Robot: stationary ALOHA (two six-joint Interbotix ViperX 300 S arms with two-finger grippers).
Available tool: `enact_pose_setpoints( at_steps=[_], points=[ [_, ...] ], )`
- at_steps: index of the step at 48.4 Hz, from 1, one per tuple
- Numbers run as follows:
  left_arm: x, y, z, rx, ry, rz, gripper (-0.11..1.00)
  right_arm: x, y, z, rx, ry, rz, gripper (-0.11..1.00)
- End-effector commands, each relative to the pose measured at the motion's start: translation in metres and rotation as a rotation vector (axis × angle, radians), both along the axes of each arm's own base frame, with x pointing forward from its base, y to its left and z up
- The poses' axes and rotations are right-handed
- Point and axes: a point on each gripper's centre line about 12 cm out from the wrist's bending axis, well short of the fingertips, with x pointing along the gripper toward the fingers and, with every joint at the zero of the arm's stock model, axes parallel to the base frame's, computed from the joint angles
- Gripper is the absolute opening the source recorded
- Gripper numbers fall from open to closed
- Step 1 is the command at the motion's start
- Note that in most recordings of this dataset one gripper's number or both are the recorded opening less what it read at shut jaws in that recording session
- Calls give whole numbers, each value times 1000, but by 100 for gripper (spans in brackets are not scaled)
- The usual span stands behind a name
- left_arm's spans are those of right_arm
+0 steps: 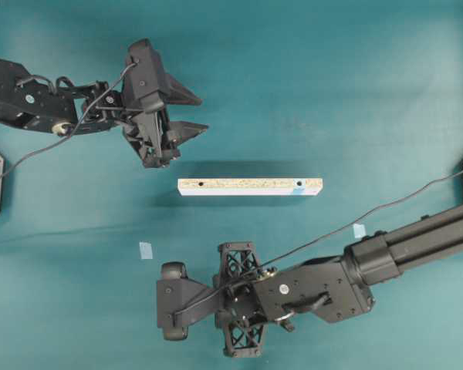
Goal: Insert the rod into the hole on the wooden board.
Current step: 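Close the right gripper on the wooden peg and lift it, then carry the peg with the right gripper toward the board's right end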
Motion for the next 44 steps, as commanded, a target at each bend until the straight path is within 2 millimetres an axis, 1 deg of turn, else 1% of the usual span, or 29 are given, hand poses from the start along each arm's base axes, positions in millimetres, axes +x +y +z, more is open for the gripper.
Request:
enact_pose_setpoints(
  at_steps=[1,3,4,21,27,31,35,44],
  points=[
    [3,-2,9,7,-27,-8,72,6,5,19,17,-51,7,15],
    [3,-2,9,7,-25,-8,72,6,5,17,15,-45,7,10],
    [3,-2,9,7,-25,-8,72,6,5,16,14,-42,7,10],
    [1,-2,7,5,-19,-8,72,6,6,17,17,-49,9,10],
    [1,-2,7,5,-18,-8,72,7,5,21,19,-63,9,10],
    [1,-3,7,4,-18,-8,72,8,2,28,16,-86,6,10],
    [1,-4,7,4,-18,-13,72,7,-3,42,13,-130,8,10],
    [1,-9,7,0,-8,-27,72,-2,-24,75,49,-255,-49,10]
  ],
)
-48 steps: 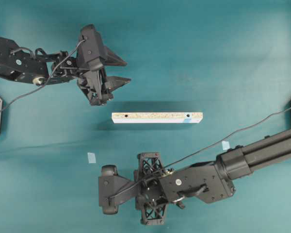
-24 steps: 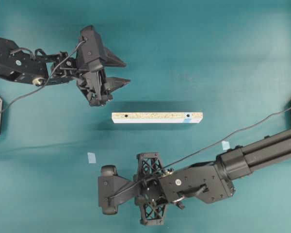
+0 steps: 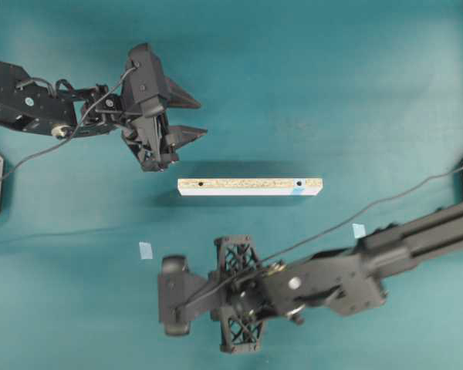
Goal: Insert the rod into the hole on the wooden board.
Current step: 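Carry the peg with the right gripper toward the board's right end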
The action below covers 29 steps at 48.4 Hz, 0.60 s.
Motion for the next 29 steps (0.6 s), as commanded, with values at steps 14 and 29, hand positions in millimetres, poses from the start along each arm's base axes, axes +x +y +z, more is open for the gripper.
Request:
enact_pose_setpoints(
  at_steps=[14,29],
  points=[
    [0,-11,9,-8,17,-29,72,-45,-62,81,139,-344,-139,10],
    [-2,-20,7,-9,23,-55,72,-91,-105,94,230,-511,-172,10]
  ],
)
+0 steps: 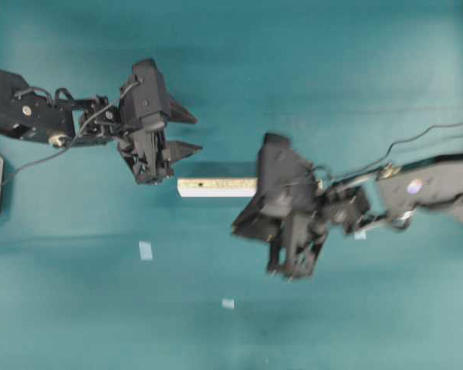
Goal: Insert the rod into the hole on the wooden board.
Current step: 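Carry the peg with the right gripper toward the board's right end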
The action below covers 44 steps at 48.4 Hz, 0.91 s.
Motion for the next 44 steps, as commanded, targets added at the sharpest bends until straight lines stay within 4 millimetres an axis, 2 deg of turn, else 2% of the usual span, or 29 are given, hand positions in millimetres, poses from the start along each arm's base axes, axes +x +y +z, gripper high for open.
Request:
enact_pose_setpoints(
  at_steps=[1,23,29,38,44],
  points=[
    [2,-4,11,7,-35,-14,72,-12,-12,20,22,-92,-10,10],
    [-3,-14,16,14,-44,-44,72,-53,-55,16,57,-225,-69,10],
    [-6,-15,25,21,-71,-49,72,-58,-57,17,53,-234,-69,10],
    [-13,-28,53,31,-151,-82,72,-58,-57,18,54,-240,-70,10],
    [-18,-42,53,23,-138,-123,72,-58,-60,15,52,-232,-76,10]
  ],
)
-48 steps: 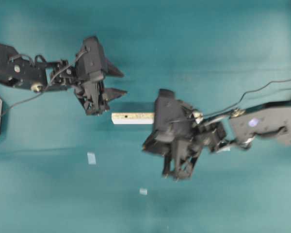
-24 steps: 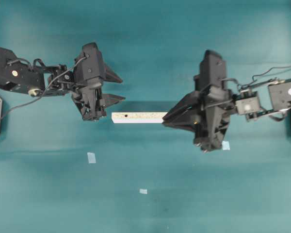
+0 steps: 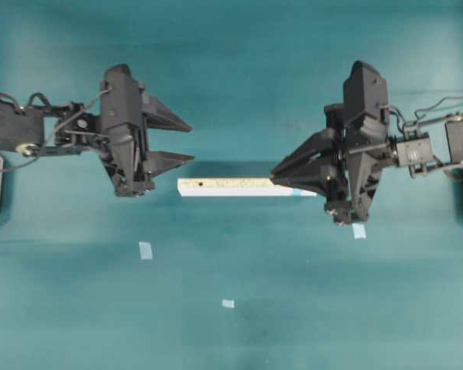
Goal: Insert the rod into the hole on the wooden board.
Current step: 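Carry the peg with the right gripper toward the board's right end, then move the left gripper to the board's left end and grasp it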
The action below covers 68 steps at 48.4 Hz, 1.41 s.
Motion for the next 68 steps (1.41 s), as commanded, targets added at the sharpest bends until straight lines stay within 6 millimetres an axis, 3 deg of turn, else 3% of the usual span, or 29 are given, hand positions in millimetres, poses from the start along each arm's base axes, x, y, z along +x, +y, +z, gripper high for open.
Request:
enact_pose_setpoints(
  at_steps=[1,7,14,37,58,68],
  points=[
    [-1,-12,8,3,-12,-38,73,1,-3,6,-4,-24,-4,10],
    [-1,-32,-7,-7,72,-98,81,1,-8,3,-14,-20,-13,10],
    [5,-40,-15,-10,102,-121,94,1,-12,0,-34,-14,-12,10],
    [30,-34,-54,-4,184,-107,93,1,-13,1,-33,-16,-14,10],
    [51,-21,-64,-2,170,-74,93,1,-13,1,-32,-19,-13,10],
    [49,-22,-65,-2,177,-75,93,-1,-13,-4,-32,-7,-13,10]
  ],
)
